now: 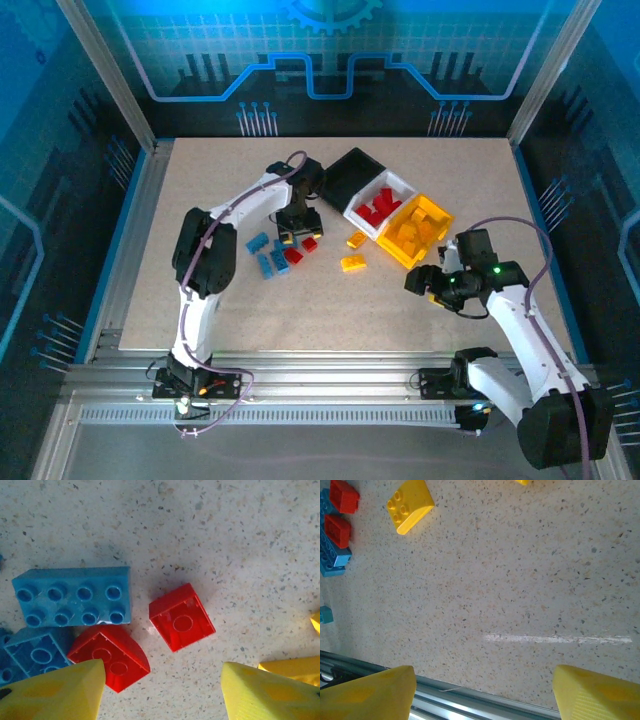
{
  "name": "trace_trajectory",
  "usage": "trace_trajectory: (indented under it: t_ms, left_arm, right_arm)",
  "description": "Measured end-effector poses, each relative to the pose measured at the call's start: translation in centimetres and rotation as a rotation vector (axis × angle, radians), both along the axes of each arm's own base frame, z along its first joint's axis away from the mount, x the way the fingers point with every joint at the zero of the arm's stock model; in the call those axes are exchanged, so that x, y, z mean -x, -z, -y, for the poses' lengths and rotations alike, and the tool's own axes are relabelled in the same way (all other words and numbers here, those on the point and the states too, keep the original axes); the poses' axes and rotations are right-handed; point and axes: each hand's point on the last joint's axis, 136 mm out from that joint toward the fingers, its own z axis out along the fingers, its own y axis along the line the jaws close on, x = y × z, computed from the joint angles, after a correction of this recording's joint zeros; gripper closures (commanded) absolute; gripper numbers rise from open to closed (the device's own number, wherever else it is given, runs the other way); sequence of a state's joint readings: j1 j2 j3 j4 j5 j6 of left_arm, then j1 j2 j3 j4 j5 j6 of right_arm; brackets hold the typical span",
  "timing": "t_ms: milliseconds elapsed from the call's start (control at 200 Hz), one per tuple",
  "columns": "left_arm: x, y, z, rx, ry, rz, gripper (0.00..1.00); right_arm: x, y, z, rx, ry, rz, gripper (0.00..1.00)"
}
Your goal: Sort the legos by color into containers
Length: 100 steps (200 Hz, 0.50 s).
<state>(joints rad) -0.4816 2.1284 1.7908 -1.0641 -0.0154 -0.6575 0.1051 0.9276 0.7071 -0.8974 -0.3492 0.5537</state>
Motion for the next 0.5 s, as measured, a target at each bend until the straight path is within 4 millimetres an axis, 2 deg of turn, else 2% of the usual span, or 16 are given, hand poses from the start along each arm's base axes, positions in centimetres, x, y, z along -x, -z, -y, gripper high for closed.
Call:
trace_trajectory:
  t_ms: [255, 500]
  left_arm:
    - [-1.4, 1.9, 0.9, 0.001, -0.023, -0.02, 0.36]
    - [-2.5, 2.8, 1.7, 0.01, -0.022, -0.021, 0.36]
  right_arm:
    - [0.0, 0.1, 0.0, 0.002, 0.004, -0.004, 0.25]
    - [0.0, 0.3, 0.1, 0.008, 0.006, -0.016, 0.24]
